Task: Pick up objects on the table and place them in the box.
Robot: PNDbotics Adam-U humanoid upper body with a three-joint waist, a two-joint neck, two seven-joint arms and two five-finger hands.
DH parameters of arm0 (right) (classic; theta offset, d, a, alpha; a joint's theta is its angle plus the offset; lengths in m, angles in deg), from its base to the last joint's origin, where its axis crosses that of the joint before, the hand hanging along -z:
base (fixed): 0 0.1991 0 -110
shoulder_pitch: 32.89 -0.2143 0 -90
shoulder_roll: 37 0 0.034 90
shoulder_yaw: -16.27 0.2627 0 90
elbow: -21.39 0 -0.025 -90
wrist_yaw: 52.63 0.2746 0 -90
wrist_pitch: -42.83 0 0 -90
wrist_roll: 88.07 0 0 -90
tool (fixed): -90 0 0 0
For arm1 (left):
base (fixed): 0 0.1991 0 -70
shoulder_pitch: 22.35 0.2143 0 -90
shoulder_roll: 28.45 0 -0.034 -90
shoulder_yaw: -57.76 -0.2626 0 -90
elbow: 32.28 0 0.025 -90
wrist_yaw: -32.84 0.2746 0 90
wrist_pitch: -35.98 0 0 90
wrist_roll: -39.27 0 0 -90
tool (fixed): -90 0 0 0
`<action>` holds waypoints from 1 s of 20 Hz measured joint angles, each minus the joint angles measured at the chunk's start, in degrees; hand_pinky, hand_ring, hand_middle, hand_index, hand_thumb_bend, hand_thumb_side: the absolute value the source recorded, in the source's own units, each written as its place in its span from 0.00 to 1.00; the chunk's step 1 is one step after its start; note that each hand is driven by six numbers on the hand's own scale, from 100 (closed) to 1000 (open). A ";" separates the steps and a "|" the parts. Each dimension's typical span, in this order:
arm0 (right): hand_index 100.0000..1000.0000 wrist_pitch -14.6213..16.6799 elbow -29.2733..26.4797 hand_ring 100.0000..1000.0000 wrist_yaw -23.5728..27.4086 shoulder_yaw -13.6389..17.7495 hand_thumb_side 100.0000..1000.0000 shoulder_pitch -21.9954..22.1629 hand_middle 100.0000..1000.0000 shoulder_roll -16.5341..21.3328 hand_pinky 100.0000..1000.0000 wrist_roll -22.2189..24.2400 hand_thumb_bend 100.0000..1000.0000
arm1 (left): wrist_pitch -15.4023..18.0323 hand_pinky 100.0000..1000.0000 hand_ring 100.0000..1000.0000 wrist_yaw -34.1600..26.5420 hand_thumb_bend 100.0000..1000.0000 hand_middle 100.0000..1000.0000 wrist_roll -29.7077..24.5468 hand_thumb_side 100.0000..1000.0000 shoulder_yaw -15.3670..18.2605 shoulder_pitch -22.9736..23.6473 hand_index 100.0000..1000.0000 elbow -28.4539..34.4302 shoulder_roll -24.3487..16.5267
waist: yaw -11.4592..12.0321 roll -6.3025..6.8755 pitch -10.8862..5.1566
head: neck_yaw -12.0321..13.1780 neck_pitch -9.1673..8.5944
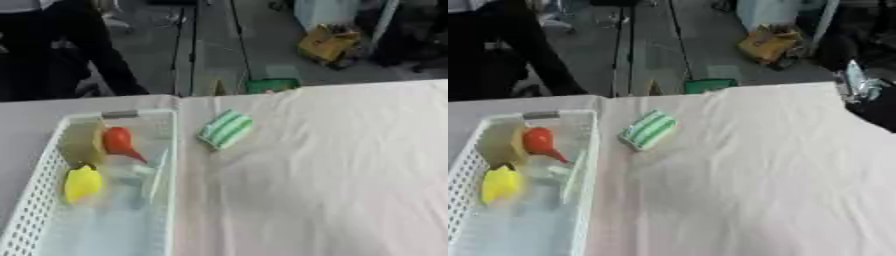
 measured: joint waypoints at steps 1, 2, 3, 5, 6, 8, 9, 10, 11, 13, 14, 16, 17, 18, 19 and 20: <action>0.99 0.06 0.00 0.94 0.01 -1.11 1.00 -1.24 0.92 1.24 0.89 3.56 0.23 | -0.02 0.98 0.91 -0.06 0.01 1.00 -0.09 1.00 -0.11 0.00 0.96 0.00 -0.01 | 0.17 -0.17 -0.20 | -0.18 -0.11; 0.99 0.25 -0.01 0.94 0.01 -2.32 1.00 -2.41 0.92 2.49 0.89 7.41 0.23 | -0.07 0.98 0.91 -0.18 0.01 1.00 -0.20 1.00 -0.27 0.00 0.96 0.00 -0.01 | 0.41 -0.31 -0.42 | -0.43 -0.15; 0.99 0.48 -0.02 0.95 0.01 -3.41 1.00 -3.49 0.93 3.46 0.90 11.12 0.22 | -0.13 0.98 0.91 -0.28 0.01 1.00 -0.32 1.00 -0.30 0.00 0.96 0.00 -0.03 | 0.61 -0.41 -0.55 | -0.64 -0.17; 1.00 0.95 -0.03 0.97 0.06 -5.31 1.00 -5.10 0.94 4.99 0.91 17.54 0.20 | -0.13 0.98 0.91 -0.48 0.01 1.00 -0.46 1.00 -0.34 0.00 0.96 0.00 -0.09 | 0.94 -0.54 -0.58 | -1.06 -0.26; 1.00 1.28 -0.02 0.98 0.07 -6.37 1.00 -5.80 0.95 5.74 0.91 20.29 0.20 | -0.17 0.98 0.91 -0.52 0.01 1.00 -0.53 1.00 -0.48 0.00 0.96 0.00 -0.22 | 1.30 -0.66 -0.64 | -1.31 -0.28; 1.00 2.10 0.24 0.98 0.07 -8.73 1.00 -7.77 0.95 6.92 0.91 24.79 0.20 | -0.31 0.98 0.91 -0.72 0.01 1.00 -0.72 1.00 -0.66 0.00 0.96 0.00 -0.51 | 2.01 -1.10 -0.92 | -1.80 -0.29; 1.00 2.60 0.74 1.00 0.06 -9.78 1.00 -8.81 0.97 7.36 0.92 26.51 0.20 | -0.34 0.98 0.91 -0.83 0.01 1.00 -0.78 1.00 -0.68 0.00 0.96 0.00 -0.52 | 2.16 -1.39 -1.05 | -2.03 -0.28; 1.00 3.17 1.67 1.00 0.00 -10.91 1.00 -9.90 0.97 7.74 0.92 28.03 0.20 | -0.39 0.98 0.91 -0.95 0.01 1.00 -0.88 1.00 -0.83 0.00 0.96 0.00 -0.52 | 2.37 -1.59 -1.18 | -2.29 -0.26; 1.00 3.81 2.93 1.00 -0.06 -12.04 1.00 -11.16 0.97 7.96 0.92 29.41 0.22 | -0.42 0.98 0.91 -1.01 0.01 1.00 -1.03 1.00 -0.98 0.00 0.96 0.00 -0.53 | 2.64 -1.70 -1.27 | -2.59 -0.22; 1.00 5.36 6.27 1.00 -0.47 -14.31 1.00 -14.08 0.97 7.94 0.93 31.69 0.27 | -0.48 0.98 0.91 -1.24 0.01 1.00 -1.29 1.00 -1.14 0.00 0.96 0.00 -0.54 | 3.06 -1.75 -1.33 | -3.27 -0.10; 1.00 6.23 8.25 1.00 -0.79 -15.38 1.00 -15.63 0.97 7.84 0.93 32.65 0.27 | -0.53 0.98 0.91 -1.40 0.01 1.00 -1.40 1.00 -1.31 0.00 0.96 0.00 -0.55 | 3.25 -1.77 -1.40 | -3.66 -0.09; 1.00 8.16 12.44 1.00 -1.86 -17.31 1.00 -18.58 0.98 7.25 0.94 34.28 0.34 | -0.63 0.98 0.91 -1.55 0.01 1.00 -1.60 1.00 -1.37 0.00 0.96 0.00 -0.55 | 3.55 -1.86 -1.66 | -4.30 -0.08; 1.00 9.19 14.48 1.00 -2.57 -18.15 0.99 -19.84 1.00 6.73 0.96 34.95 0.47 | -0.62 0.98 0.91 -1.63 0.01 1.00 -1.72 1.00 -1.39 0.00 0.96 0.00 -0.56 | 3.69 -1.92 -1.73 | -4.57 -0.08; 1.00 10.27 16.59 1.00 -3.49 -18.98 0.99 -21.02 1.00 6.20 0.96 35.75 0.47 | -0.63 0.98 0.91 -1.75 0.01 1.00 -1.86 1.00 -1.50 0.00 0.96 0.00 -0.57 | 3.95 -2.00 -1.74 | -4.81 -0.08; 1.00 11.38 18.75 1.00 -4.55 -19.79 0.92 -22.20 1.00 5.50 0.98 36.64 0.53 | -0.61 0.98 0.91 -1.90 0.01 1.00 -1.97 1.00 -1.64 0.00 0.96 0.00 -0.61 | 4.26 -2.05 -1.74 | -5.05 -0.08; 1.00 12.54 21.01 1.00 -5.61 -20.54 0.92 -23.45 1.00 4.65 0.98 37.61 0.53 | -0.62 0.98 0.91 -2.01 0.01 1.00 -2.04 1.00 -1.69 0.00 0.96 0.00 -0.74 | 4.47 -2.08 -1.74 | -5.25 -0.09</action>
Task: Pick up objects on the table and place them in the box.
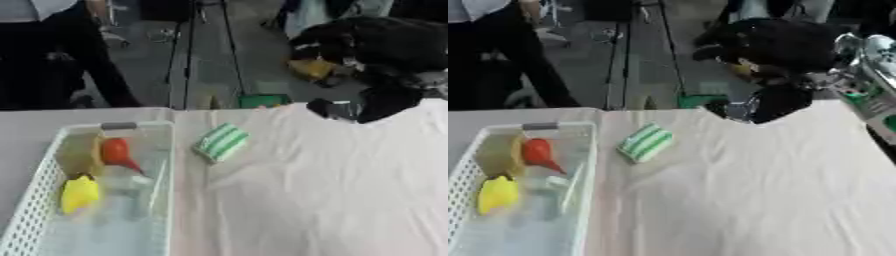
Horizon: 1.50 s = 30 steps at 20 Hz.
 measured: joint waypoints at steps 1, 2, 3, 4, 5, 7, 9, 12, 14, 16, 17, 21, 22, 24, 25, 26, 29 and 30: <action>1.00 1.13 2.25 1.00 -0.92 -0.60 0.82 -1.23 1.00 -0.91 1.00 0.91 0.58 | -0.04 0.98 0.91 -0.04 0.01 1.00 -0.08 1.00 -0.02 0.00 0.96 0.00 -0.10 | 0.16 0.00 0.00 | -0.20 -0.01; 1.00 2.29 4.58 1.00 -1.84 -1.14 0.82 -2.46 1.00 -1.89 1.00 1.91 0.58 | -0.04 0.98 0.91 -0.11 0.01 1.00 -0.20 1.00 -0.05 0.00 0.96 0.00 -0.21 | 0.29 0.00 0.00 | -0.39 -0.03; 1.00 3.42 7.10 1.00 -2.78 -1.62 0.77 -3.75 1.00 -2.94 1.00 3.03 0.60 | -0.06 0.98 0.91 -0.20 0.01 1.00 -0.34 1.00 -0.17 0.00 0.95 0.00 -0.22 | 0.50 0.00 0.00 | -0.55 -0.05; 1.00 4.51 9.59 1.00 -3.63 -2.00 0.77 -5.07 1.00 -4.05 1.00 4.16 0.60 | -0.07 0.98 0.91 -0.29 0.01 1.00 -0.49 1.00 -0.32 0.00 0.95 0.00 -0.22 | 0.68 0.01 0.00 | -0.70 -0.06; 1.00 5.42 12.04 1.00 -4.35 -2.25 0.72 -6.29 1.00 -5.21 1.00 5.18 0.62 | -0.12 0.98 0.91 -0.43 0.01 1.00 -0.61 1.00 -0.36 -0.01 0.95 0.00 -0.22 | 0.75 0.00 0.01 | -0.85 -0.07; 1.00 5.45 16.54 1.00 -5.63 -2.45 0.64 -8.54 1.00 -7.26 1.00 5.89 0.63 | -0.19 0.98 0.91 -0.55 0.01 1.00 -0.78 1.00 -0.49 -0.11 0.95 0.00 -0.22 | 1.14 0.00 0.12 | -1.12 -0.07; 1.00 4.94 20.85 1.00 -6.96 -2.63 0.62 -10.79 1.00 -9.45 1.00 6.41 0.62 | -0.21 0.98 0.91 -0.71 0.01 1.00 -1.06 1.00 -0.72 -0.36 0.95 0.00 -0.22 | 1.40 -0.05 0.34 | -1.43 -0.07; 1.00 4.39 25.77 1.00 -9.22 -2.69 0.64 -13.20 1.00 -12.16 1.00 6.96 0.62 | -0.25 0.98 0.91 -0.95 0.00 1.00 -1.31 1.00 -0.97 -0.50 0.95 0.00 -0.21 | 1.88 -0.17 0.64 | -1.83 -0.07; 1.00 4.41 28.18 1.00 -10.90 -2.68 0.65 -14.38 1.00 -13.90 1.00 6.93 0.63 | -0.29 0.98 0.91 -1.06 0.00 1.00 -1.56 1.00 -1.09 -0.65 0.95 0.00 -0.20 | 2.13 -0.21 0.86 | -1.89 -0.07; 1.00 4.67 30.21 1.00 -12.39 -2.61 0.65 -15.01 1.00 -15.26 1.00 6.68 0.63 | -0.25 0.98 0.91 -1.21 0.01 1.00 -1.73 1.00 -1.20 -0.98 0.95 0.00 -0.18 | 2.38 -0.21 1.07 | -1.89 -0.07; 1.00 4.82 31.20 1.00 -13.21 -2.38 0.65 -15.31 1.00 -15.89 1.00 6.53 0.64 | -0.25 0.98 0.91 -1.27 0.01 1.00 -1.79 1.00 -1.37 -1.09 0.96 0.00 -0.16 | 2.64 -0.21 1.25 | -1.88 -0.09; 1.00 5.67 34.85 1.00 -16.19 -1.65 0.63 -16.01 1.00 -18.06 1.00 5.68 0.64 | -0.23 0.98 0.91 -1.55 0.01 1.00 -2.16 1.00 -1.60 -1.58 0.95 0.00 0.23 | 3.89 -0.40 2.09 | -1.90 -1.06; 1.00 5.91 35.58 1.00 -16.90 -1.51 0.63 -16.23 1.00 -18.45 1.00 5.44 0.65 | -0.21 0.98 0.91 -1.61 0.00 1.00 -2.21 1.00 -1.71 -1.68 0.95 0.00 0.32 | 4.20 -0.44 2.28 | -1.95 -1.41; 1.00 6.40 36.89 1.00 -18.19 -1.18 0.62 -16.52 1.00 -19.11 1.00 4.94 0.65 | -0.11 0.98 0.91 -1.75 0.00 1.00 -2.33 1.00 -1.76 -2.04 0.95 0.00 0.34 | 4.92 -0.52 2.74 | -2.20 -2.19; 1.00 6.65 37.46 1.00 -18.72 -1.03 0.62 -16.66 1.00 -19.43 1.00 4.69 0.66 | -0.07 0.98 0.91 -1.79 0.00 1.00 -2.40 1.00 -1.77 -2.19 0.95 0.00 0.35 | 5.22 -0.65 3.04 | -2.37 -2.60; 1.00 6.92 37.98 1.00 -19.23 -0.91 0.61 -16.68 1.00 -19.75 1.00 4.43 0.66 | -0.04 0.98 0.91 -1.83 0.00 1.00 -2.49 1.00 -1.78 -2.37 0.95 0.00 0.35 | 5.49 -0.81 3.31 | -2.48 -2.92; 1.00 7.79 39.11 1.00 -20.61 -0.83 0.60 -16.71 1.00 -20.48 1.00 3.55 0.66 | -0.05 0.98 0.90 -1.93 0.00 1.00 -2.63 1.00 -1.82 -2.73 0.95 0.00 0.51 | 6.17 -1.06 3.79 | -2.84 -3.60; 1.00 8.11 39.37 1.00 -20.94 -0.76 0.61 -16.71 1.00 -20.60 1.00 3.23 0.67 | -0.04 0.98 0.90 -1.94 0.00 1.00 -2.67 1.00 -1.86 -2.85 0.95 0.00 0.64 | 6.25 -1.09 3.91 | -2.90 -3.69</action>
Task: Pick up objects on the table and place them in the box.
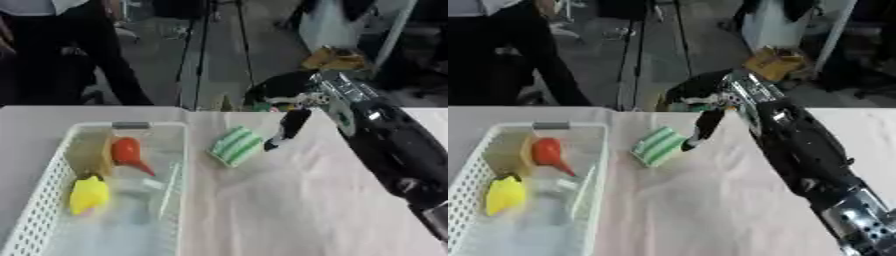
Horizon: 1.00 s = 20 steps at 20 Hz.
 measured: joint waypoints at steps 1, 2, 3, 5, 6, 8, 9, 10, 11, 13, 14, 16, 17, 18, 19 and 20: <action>1.00 0.36 0.17 1.00 -0.27 0.09 0.61 0.00 1.00 0.00 1.00 -0.36 0.67 | 0.01 0.98 0.90 -0.01 0.00 1.00 -0.05 1.00 -0.07 -0.15 0.95 0.00 0.17 | 0.14 -0.05 0.17 | -0.05 -0.09; 1.00 0.76 0.31 1.00 -0.55 0.20 0.61 0.01 1.00 -0.05 1.00 -0.76 0.67 | -0.01 0.98 0.90 -0.02 0.00 1.00 -0.12 1.00 -0.15 -0.25 0.95 0.00 0.19 | 0.32 -0.13 0.37 | -0.15 -0.15; 1.00 1.21 0.32 1.00 -0.79 0.22 0.61 0.04 1.00 -0.19 1.00 -1.21 0.67 | -0.03 0.98 0.90 -0.03 0.00 1.00 -0.16 1.00 -0.23 -0.36 0.95 0.00 0.20 | 0.45 -0.24 0.54 | -0.30 -0.30; 1.00 2.15 0.32 1.00 -1.37 0.22 0.61 0.09 1.00 -0.51 1.00 -2.15 0.69 | -0.05 0.98 0.90 -0.05 0.00 1.00 -0.21 1.00 -0.24 -0.60 0.95 0.00 0.23 | 0.67 -0.33 0.76 | -0.60 -0.39; 1.00 2.56 0.33 1.00 -1.71 0.23 0.61 0.11 1.00 -0.57 1.00 -2.56 0.69 | -0.07 0.98 0.90 -0.05 0.00 1.00 -0.22 1.00 -0.25 -0.62 0.95 0.00 0.26 | 0.69 -0.33 0.88 | -0.78 -0.40; 1.00 3.27 0.52 1.00 -2.45 0.33 0.61 0.16 1.00 -0.69 1.00 -3.27 0.69 | -0.10 0.98 0.90 -0.06 0.00 1.00 -0.27 1.00 -0.25 -0.70 0.95 0.00 0.53 | 0.74 -0.33 1.04 | -1.07 -0.40; 1.00 3.54 0.78 1.00 -2.79 0.52 0.61 0.17 1.00 -0.76 1.00 -3.60 0.69 | -0.09 0.98 0.90 -0.07 0.00 1.00 -0.30 1.00 -0.27 -0.87 0.95 0.00 0.68 | 1.04 -0.37 1.21 | -1.33 -0.47; 1.00 3.72 1.10 1.00 -3.15 0.61 0.61 0.17 1.00 -0.93 1.00 -3.90 0.70 | -0.07 0.98 0.90 -0.07 0.00 1.00 -0.35 1.00 -0.28 -1.13 0.95 0.00 0.69 | 1.44 -0.41 1.49 | -1.58 -0.63; 1.00 3.84 1.48 1.00 -3.48 0.77 0.61 0.18 1.00 -1.11 1.00 -4.17 0.70 | -0.05 0.98 0.90 -0.08 0.00 1.00 -0.39 1.00 -0.33 -1.29 0.95 0.00 0.70 | 1.84 -0.51 1.83 | -1.90 -0.84; 1.00 3.96 2.37 1.00 -4.25 1.17 0.61 0.29 1.00 -1.56 1.00 -4.72 0.70 | -0.03 0.98 0.90 -0.14 0.00 1.00 -0.46 1.00 -0.58 -1.65 0.95 0.00 0.72 | 2.49 -0.69 2.18 | -2.46 -1.07; 1.00 4.01 2.74 1.00 -4.64 1.35 0.60 0.29 1.00 -1.71 1.00 -4.96 0.71 | 0.01 0.98 0.90 -0.22 0.00 1.00 -0.50 1.00 -0.60 -1.68 0.95 0.00 0.72 | 2.75 -0.70 2.29 | -2.68 -1.27; 1.00 4.04 3.45 1.00 -5.36 1.75 0.60 0.32 1.00 -1.95 0.99 -5.52 0.71 | 0.10 0.98 0.90 -0.34 0.00 1.00 -0.62 1.00 -0.63 -1.83 0.95 0.00 0.88 | 3.30 -0.71 2.63 | -3.12 -1.47; 1.00 4.04 3.75 1.00 -5.80 1.95 0.60 0.35 1.00 -2.00 0.99 -5.84 0.71 | 0.12 0.98 0.90 -0.38 0.00 1.00 -0.70 1.00 -0.64 -1.99 0.95 0.00 1.04 | 3.59 -0.78 2.85 | -3.33 -1.68; 1.00 4.01 4.01 1.00 -6.28 2.05 0.60 0.41 0.99 -2.06 0.99 -6.24 0.71 | 0.11 0.98 0.90 -0.44 0.00 1.00 -0.76 1.00 -0.66 -2.14 0.95 0.00 1.18 | 3.82 -0.89 3.03 | -3.53 -1.88; 1.00 4.00 4.26 1.00 -6.77 2.18 0.60 0.48 0.99 -2.13 0.99 -6.67 0.71 | 0.11 0.98 0.90 -0.47 0.00 1.00 -0.79 1.00 -0.69 -2.19 0.95 0.00 1.19 | 4.00 -1.02 3.15 | -3.65 -1.95; 1.00 3.99 4.45 1.00 -7.27 2.32 0.59 0.57 1.00 -2.16 1.00 -7.11 0.73 | 0.11 0.99 0.90 -0.49 0.00 1.00 -0.81 1.00 -0.77 -2.20 0.95 0.00 1.19 | 4.19 -1.10 3.22 | -3.77 -2.08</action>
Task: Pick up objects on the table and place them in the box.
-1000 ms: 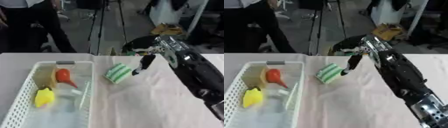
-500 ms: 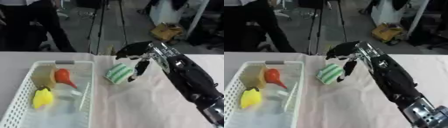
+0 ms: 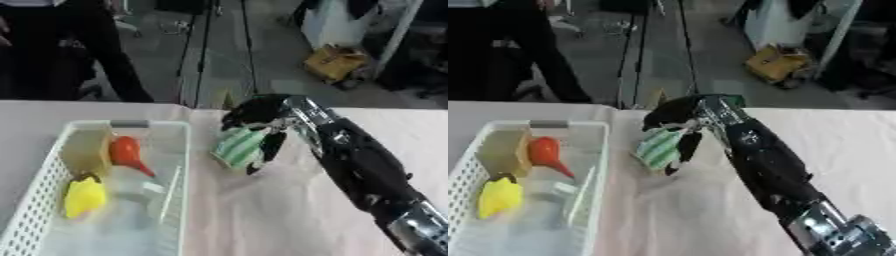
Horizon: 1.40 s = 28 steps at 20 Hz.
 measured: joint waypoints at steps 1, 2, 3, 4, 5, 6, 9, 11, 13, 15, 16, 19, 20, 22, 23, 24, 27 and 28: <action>1.00 -0.12 0.16 1.00 -0.61 0.10 0.59 0.01 1.00 0.01 1.00 -0.41 0.73 | 0.02 0.99 0.90 0.00 0.00 1.00 -0.04 1.00 -0.07 -0.07 0.95 0.00 0.01 | 0.35 -0.15 0.17 | -0.09 -0.21; 1.00 -0.29 0.16 1.00 -1.24 0.40 0.59 -0.04 1.00 0.09 1.00 -0.81 0.73 | 0.06 0.99 0.90 0.00 0.00 1.00 -0.09 1.00 -0.16 -0.15 0.95 0.00 0.02 | 0.70 -0.31 0.32 | -0.20 -0.30; 1.00 -0.54 0.16 1.00 -2.05 0.66 0.59 -0.08 1.00 0.16 1.00 -1.21 0.72 | 0.08 0.99 0.90 0.00 0.00 1.00 -0.13 1.00 -0.17 -0.23 0.95 0.00 0.02 | 0.96 -0.55 0.45 | -0.25 -0.32; 1.00 -0.83 0.16 1.00 -2.93 0.87 0.59 -0.16 1.00 0.26 1.00 -1.60 0.72 | 0.10 0.99 0.90 0.00 0.00 1.00 -0.19 1.00 -0.18 -0.34 0.95 0.00 0.04 | 1.17 -0.75 0.53 | -0.28 -0.33; 1.00 -1.08 0.16 1.00 -3.83 1.06 0.59 -0.30 1.00 0.26 1.00 -2.05 0.72 | 0.11 0.99 0.90 0.00 0.00 1.00 -0.27 1.00 -0.18 -0.42 0.95 0.00 0.04 | 1.33 -0.87 0.62 | -0.29 -0.34; 1.00 -1.25 0.16 1.00 -4.60 1.18 0.60 -0.44 0.98 0.26 1.00 -2.51 0.72 | 0.10 0.99 0.90 0.00 0.00 1.00 -0.32 1.00 -0.19 -0.43 0.94 0.00 0.06 | 1.42 -0.91 0.68 | -0.30 -0.34; 1.00 -1.57 0.16 1.00 -6.64 1.58 0.60 -0.64 0.99 0.28 1.00 -4.00 0.71 | 0.05 0.99 0.90 0.00 0.00 1.00 -0.41 1.00 -0.20 -0.56 0.94 0.00 0.28 | 1.61 -1.17 0.89 | -0.32 -0.45; 1.00 -1.73 0.17 1.00 -8.03 1.75 0.59 -0.91 0.94 0.28 1.00 -4.89 0.64 | 0.02 0.99 0.90 0.00 0.00 1.00 -0.45 1.00 -0.20 -0.58 0.93 0.00 0.40 | 1.69 -1.34 1.10 | -0.32 -0.71; 1.00 -2.15 0.14 1.00 -9.51 1.76 0.59 -1.02 0.91 0.28 1.00 -6.26 0.63 | 0.00 0.99 0.90 0.00 0.00 1.00 -0.46 1.00 -0.20 -0.59 0.93 0.00 0.47 | 1.64 -1.40 1.18 | -0.32 -0.76; 0.99 -2.51 0.14 1.00 -10.90 1.76 0.58 -1.02 0.88 0.28 1.00 -7.75 0.62 | -0.02 0.99 0.90 0.01 0.00 1.00 -0.46 1.00 -0.20 -0.59 0.93 0.00 0.47 | 1.52 -1.44 1.18 | -0.32 -0.77; 0.99 -2.60 0.16 1.00 -11.48 1.77 0.58 -1.02 0.88 0.28 1.00 -8.33 0.62 | -0.03 0.99 0.90 0.01 0.00 1.00 -0.46 1.00 -0.20 -0.60 0.93 0.00 0.47 | 1.51 -1.50 1.18 | -0.33 -0.79; 1.00 -2.53 0.92 1.00 -12.05 2.11 0.53 -1.19 0.86 0.27 1.00 -8.66 0.62 | -0.05 0.99 0.90 0.02 0.00 1.00 -0.45 1.00 -0.20 -0.63 0.93 0.00 0.47 | 1.54 -1.56 1.18 | -0.44 -0.81; 1.00 -2.42 1.36 1.00 -12.04 2.28 0.53 -1.38 0.86 0.26 1.00 -8.18 0.62 | -0.05 0.99 0.90 0.03 0.00 1.00 -0.45 1.00 -0.20 -0.63 0.93 0.00 0.47 | 1.55 -1.56 1.18 | -0.49 -0.82; 0.99 -2.08 2.25 0.99 -11.44 2.80 0.49 -1.67 0.86 0.21 0.98 -6.10 0.62 | -0.06 0.99 0.90 0.04 0.00 1.00 -0.45 1.00 -0.20 -0.64 0.92 0.00 0.47 | 1.57 -1.56 1.18 | -0.52 -0.83; 0.97 -1.89 2.74 0.94 -10.64 3.02 0.45 -1.88 0.87 0.19 0.94 -4.61 0.64 | -0.07 0.99 0.90 0.05 0.00 1.00 -0.46 1.00 -0.20 -0.64 0.92 0.00 0.47 | 1.56 -1.56 1.18 | -0.53 -0.83; 0.97 -1.66 3.21 0.94 -9.55 3.23 0.45 -2.04 0.87 0.14 0.94 -2.75 0.64 | -0.08 0.99 0.90 0.06 0.00 1.00 -0.47 1.00 -0.20 -0.64 0.92 0.00 0.47 | 1.54 -1.56 1.18 | -0.53 -0.83; 1.00 -1.43 4.17 0.98 -5.21 3.57 0.38 -2.36 0.88 0.07 0.96 4.08 0.63 | -0.19 0.99 0.90 0.15 0.00 1.00 -0.58 1.00 -0.20 -0.65 0.92 0.00 0.47 | 1.51 -1.57 1.17 | -0.59 -0.83; 1.00 -2.52 4.44 0.98 -3.68 3.57 0.38 -2.49 0.88 0.07 0.96 5.69 0.63 | -0.21 0.99 0.90 0.17 0.00 1.00 -0.60 1.00 -0.20 -0.65 0.92 0.00 0.47 | 1.51 -1.61 1.17 | -0.65 -0.83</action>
